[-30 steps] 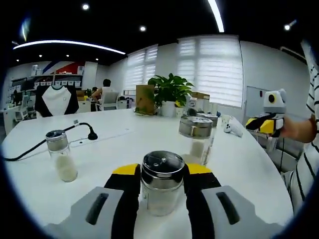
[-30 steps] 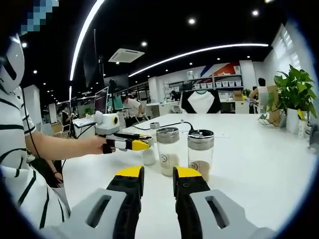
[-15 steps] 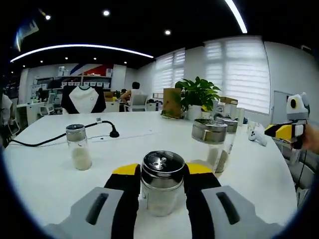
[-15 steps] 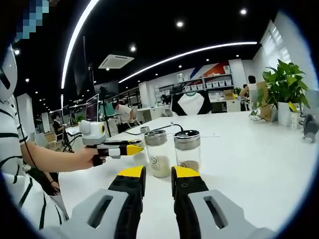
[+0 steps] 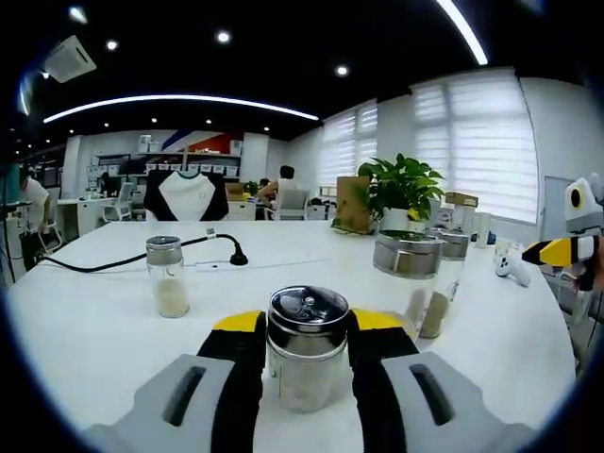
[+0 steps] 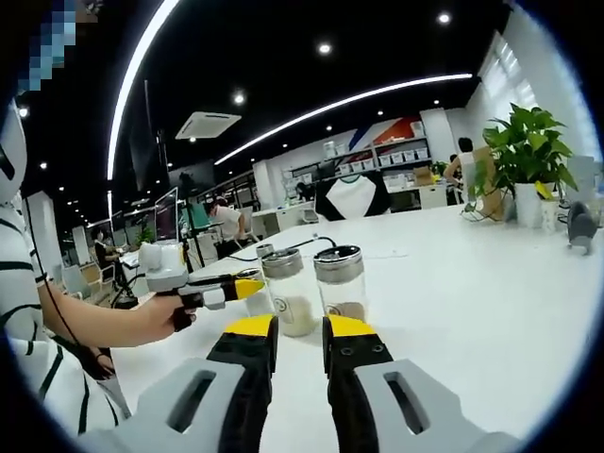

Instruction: Rotate the seasoning bottle until the label or dispensing opening points toward the visible target arrow and the bottle remains upright within the marked orientation range

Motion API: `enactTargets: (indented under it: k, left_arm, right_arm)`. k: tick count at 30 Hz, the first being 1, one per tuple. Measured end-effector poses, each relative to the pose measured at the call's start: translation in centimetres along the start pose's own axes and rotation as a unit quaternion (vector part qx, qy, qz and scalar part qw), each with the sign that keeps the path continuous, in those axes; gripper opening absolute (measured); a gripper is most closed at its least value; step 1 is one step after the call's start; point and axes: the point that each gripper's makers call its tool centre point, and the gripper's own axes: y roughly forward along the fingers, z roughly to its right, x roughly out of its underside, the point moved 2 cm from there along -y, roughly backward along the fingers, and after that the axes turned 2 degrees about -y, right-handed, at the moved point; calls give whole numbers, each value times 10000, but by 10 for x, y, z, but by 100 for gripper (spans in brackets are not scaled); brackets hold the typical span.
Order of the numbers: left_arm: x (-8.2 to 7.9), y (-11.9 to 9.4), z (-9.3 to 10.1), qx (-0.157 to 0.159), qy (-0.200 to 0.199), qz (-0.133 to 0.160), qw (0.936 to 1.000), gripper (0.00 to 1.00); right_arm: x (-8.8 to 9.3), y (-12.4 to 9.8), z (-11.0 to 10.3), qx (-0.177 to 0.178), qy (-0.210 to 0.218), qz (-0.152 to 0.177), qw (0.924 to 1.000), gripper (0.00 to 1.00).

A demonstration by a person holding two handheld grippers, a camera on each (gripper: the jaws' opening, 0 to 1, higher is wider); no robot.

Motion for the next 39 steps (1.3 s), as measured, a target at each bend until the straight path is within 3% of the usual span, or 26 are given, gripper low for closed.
enactTargets:
  k: [5,12,15,17,19,21,23,25,27,31,39]
  left_arm:
    - [0,1,1,-2,2,-16,10000,36]
    - [-9,-4,2,360,231,-117,9990,42]
    - [-16,-6,5,840,441,-176,9953,43]
    - [-18,-7,11,1384,528,-202,9888,41]
    - [-20,-5,1,1241,520,-223,9907,43]
    - [-22,-4,2,1558,368,-189,9869,45]
    - [-25,-2,-1,1654,272,-146,9857,45]
    - [-25,0,0,1870,218,-238,9818,46]
    - [-25,0,10,2311,212,-311,9722,48]
    - [-21,4,11,2393,665,-479,9675,48]
    - [-16,8,10,2403,511,-568,9677,38]
  right_arm:
    - [1,-1,0,-28,-12,-24,10000,17]
    - [6,-1,-3,-76,-35,-98,9999,18]
    - [8,0,-4,-97,-111,-168,9998,19]
    - [9,0,-5,-111,-91,-183,9997,19]
    - [10,0,-9,-148,-107,-196,9996,19]
    - [12,-1,-13,-202,-131,-225,9995,19]
    - [13,-1,-16,-274,-161,-259,9992,19]
    - [13,0,-19,-325,-232,-274,9988,19]
    - [12,1,-22,-371,-252,-286,9986,19]
    - [12,2,-26,-453,-321,-316,9980,19]
    - [11,4,-30,-510,-335,-329,9976,19]
